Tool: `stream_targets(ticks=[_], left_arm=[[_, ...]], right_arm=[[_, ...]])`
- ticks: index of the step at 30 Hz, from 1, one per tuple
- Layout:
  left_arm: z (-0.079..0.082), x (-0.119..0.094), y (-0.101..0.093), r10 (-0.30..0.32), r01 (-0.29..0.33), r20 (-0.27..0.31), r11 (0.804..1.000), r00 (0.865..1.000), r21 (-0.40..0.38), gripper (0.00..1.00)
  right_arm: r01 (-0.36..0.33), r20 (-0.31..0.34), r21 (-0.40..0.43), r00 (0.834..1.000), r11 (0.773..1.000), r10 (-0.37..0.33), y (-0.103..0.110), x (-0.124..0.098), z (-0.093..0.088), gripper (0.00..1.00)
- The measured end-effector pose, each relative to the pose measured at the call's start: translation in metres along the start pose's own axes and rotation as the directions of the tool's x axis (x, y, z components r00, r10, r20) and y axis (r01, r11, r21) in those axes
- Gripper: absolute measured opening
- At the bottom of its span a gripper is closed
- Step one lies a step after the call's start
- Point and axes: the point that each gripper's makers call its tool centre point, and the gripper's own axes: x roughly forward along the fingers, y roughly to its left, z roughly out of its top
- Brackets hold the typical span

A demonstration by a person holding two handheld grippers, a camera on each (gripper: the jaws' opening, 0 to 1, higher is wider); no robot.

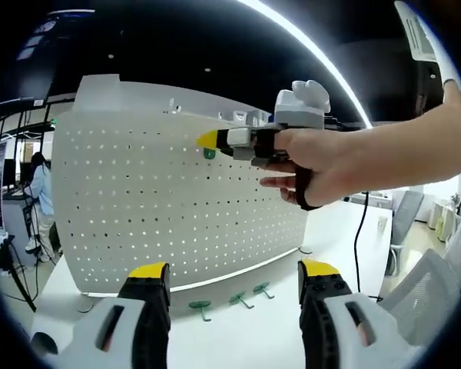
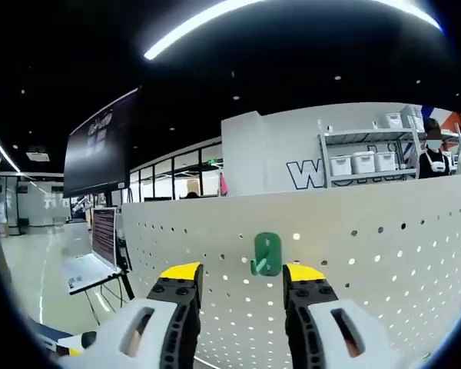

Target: Insert the hook assembly into the mounting plate slot until the hook locks in place.

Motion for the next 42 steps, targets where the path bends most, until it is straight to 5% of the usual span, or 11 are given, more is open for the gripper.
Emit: stream_targets(ticks=[20,42], left_arm=[[-0.006,-0.002,0.003,-0.009,0.01,-0.018,1.0,1.0,0.014,0.71],[-0.007,0.0,0.0,-0.025,0.025,-0.017,1.0,1.0,0.016,0.71]], right_arm=[[-0.149,0.017,-0.043,0.989,0.988,0.15,-0.012,-0.035,0.001,0.44],[-0.2,-0.024,-0.057,0.98,0.978,0.199,-0.033,-0.093,-0.031,0.51]])
